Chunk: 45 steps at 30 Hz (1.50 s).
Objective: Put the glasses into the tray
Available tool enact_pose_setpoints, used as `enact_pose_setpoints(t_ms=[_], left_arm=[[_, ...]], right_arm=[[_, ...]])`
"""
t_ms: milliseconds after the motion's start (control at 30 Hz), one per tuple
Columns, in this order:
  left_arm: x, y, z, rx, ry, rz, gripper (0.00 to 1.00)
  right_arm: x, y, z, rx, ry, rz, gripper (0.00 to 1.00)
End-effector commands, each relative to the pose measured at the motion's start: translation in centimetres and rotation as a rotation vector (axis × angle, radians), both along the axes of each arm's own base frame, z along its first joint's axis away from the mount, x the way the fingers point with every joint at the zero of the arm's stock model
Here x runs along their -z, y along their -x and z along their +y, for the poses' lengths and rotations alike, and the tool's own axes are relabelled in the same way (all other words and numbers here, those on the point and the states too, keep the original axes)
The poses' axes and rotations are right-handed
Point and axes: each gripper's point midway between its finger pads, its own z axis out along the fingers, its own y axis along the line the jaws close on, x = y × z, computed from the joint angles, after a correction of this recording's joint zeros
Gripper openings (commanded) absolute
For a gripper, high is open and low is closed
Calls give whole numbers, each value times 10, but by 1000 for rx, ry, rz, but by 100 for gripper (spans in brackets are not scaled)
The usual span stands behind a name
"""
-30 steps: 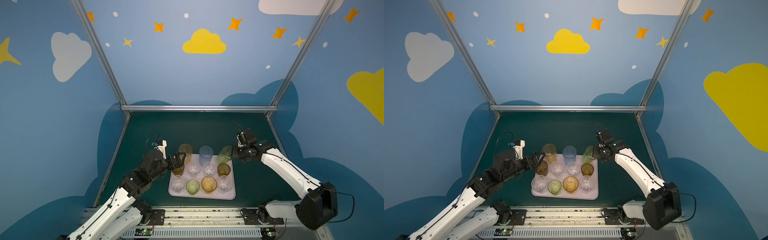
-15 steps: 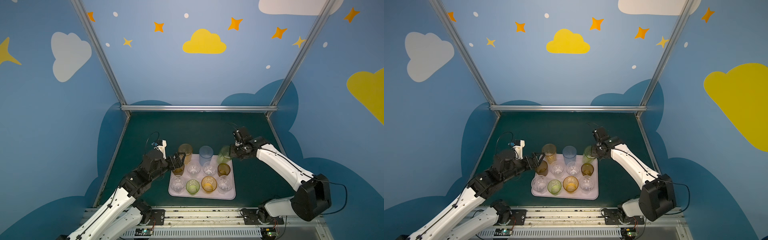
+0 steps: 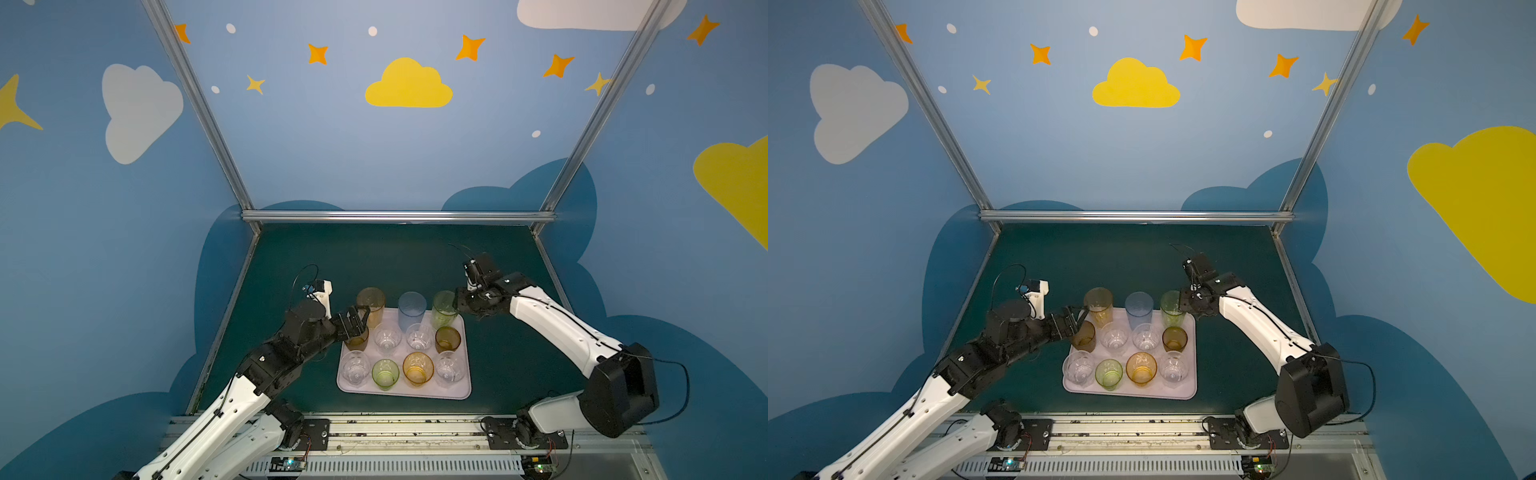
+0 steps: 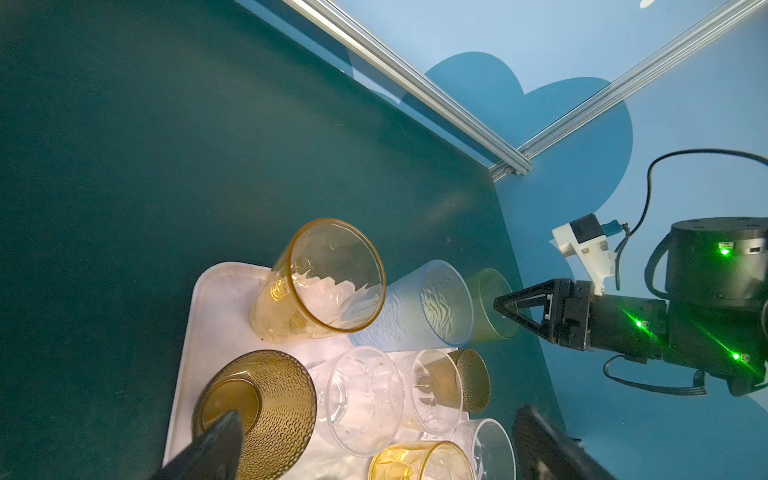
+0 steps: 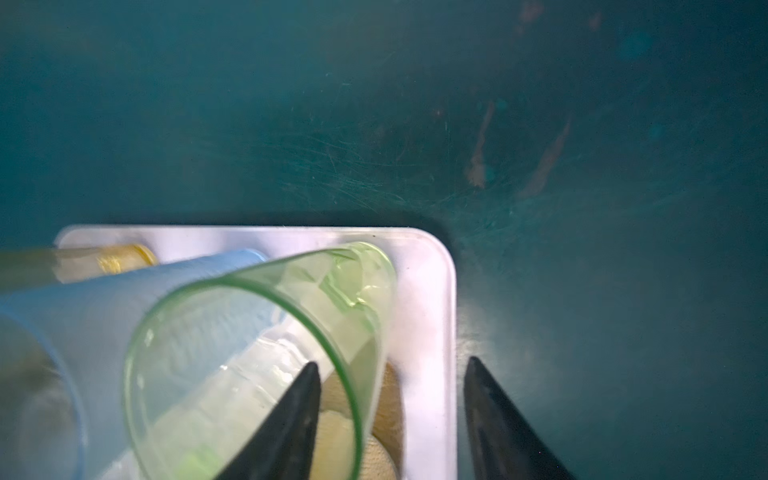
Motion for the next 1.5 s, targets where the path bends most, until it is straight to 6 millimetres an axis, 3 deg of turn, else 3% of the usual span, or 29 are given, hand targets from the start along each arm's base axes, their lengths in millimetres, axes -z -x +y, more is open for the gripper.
enact_pose_setpoints(t_ms=[0, 233, 400, 567, 700, 767, 900, 1000, 1067, 1233, 1367, 1467], left_arm=[[-5, -3, 6, -16, -33, -29, 100], [-8, -13, 21, -71, -142, -71, 100], [2, -34, 79, -342, -424, -85, 100], [17, -70, 108, -514, -416, -143, 100], [33, -89, 163, -746, -524, -119, 100], [40, -96, 179, -789, -552, -143, 100], [49, -90, 206, -845, -599, -145, 100], [49, -80, 218, -878, -634, -154, 100], [52, -74, 222, -884, -656, -175, 100], [73, -70, 232, -902, -638, -237, 100], [92, -77, 238, -872, -589, -227, 100], [99, -87, 232, -813, -567, -273, 100]], right_arm=[[-26, -6, 1, 8, -24, -73, 59], [-51, -9, -11, 53, -1, -128, 83], [-80, -14, -42, 141, 66, -287, 86], [-103, -25, -84, 237, 130, -502, 86], [-109, -36, -117, 288, 147, -645, 86], [-109, -42, -129, 291, 182, -724, 86], [-92, -57, -150, 263, 267, -810, 86], [-53, -62, -184, 382, 339, -772, 86], [-36, -62, -196, 426, 317, -759, 86], [-8, -59, -206, 444, 305, -747, 86], [14, -59, -214, 475, 284, -743, 86], [25, -62, -223, 510, 262, -721, 86]])
